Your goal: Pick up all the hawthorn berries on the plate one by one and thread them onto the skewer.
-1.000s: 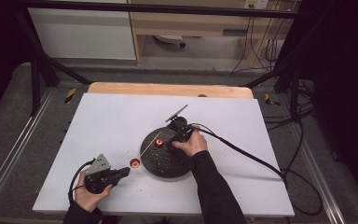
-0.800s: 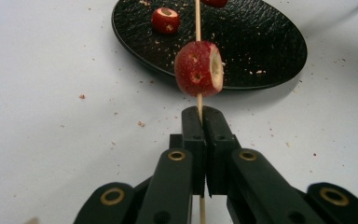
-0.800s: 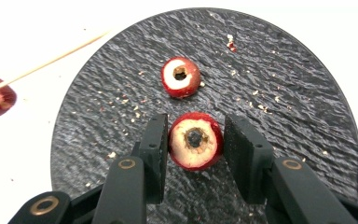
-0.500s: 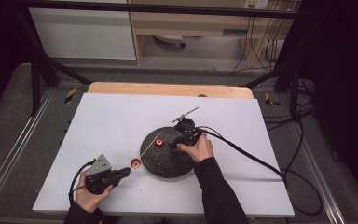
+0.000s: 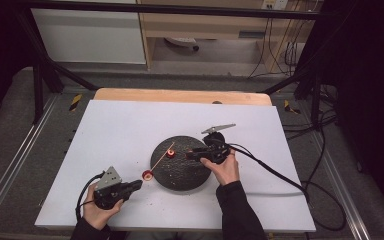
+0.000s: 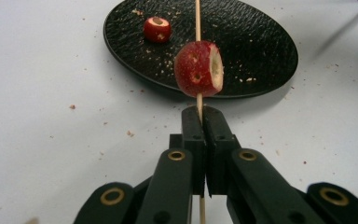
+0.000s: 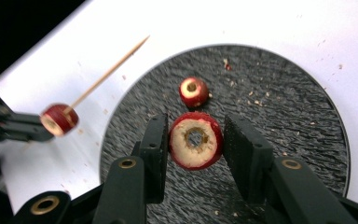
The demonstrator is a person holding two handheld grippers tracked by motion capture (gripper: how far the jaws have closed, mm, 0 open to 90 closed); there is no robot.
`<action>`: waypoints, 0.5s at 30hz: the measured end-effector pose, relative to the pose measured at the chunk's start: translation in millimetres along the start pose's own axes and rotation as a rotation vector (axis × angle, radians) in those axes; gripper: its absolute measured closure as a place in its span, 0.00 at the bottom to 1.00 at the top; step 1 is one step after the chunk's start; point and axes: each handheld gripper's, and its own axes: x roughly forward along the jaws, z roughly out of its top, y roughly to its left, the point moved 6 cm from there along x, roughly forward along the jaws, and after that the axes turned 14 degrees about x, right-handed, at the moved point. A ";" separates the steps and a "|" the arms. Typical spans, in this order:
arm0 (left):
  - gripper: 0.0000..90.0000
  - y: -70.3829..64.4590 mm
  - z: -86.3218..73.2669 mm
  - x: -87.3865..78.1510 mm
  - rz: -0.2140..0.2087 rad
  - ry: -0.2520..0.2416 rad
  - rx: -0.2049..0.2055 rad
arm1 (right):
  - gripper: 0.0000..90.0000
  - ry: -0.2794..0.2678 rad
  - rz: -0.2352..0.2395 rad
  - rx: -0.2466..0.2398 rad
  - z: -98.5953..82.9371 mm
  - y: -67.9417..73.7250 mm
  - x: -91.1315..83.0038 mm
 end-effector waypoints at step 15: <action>0.98 -11.4 6.1 8.4 0.001 -0.006 0.008 | 0.69 -0.319 0.179 0.156 -25.6 -7.0 -21.5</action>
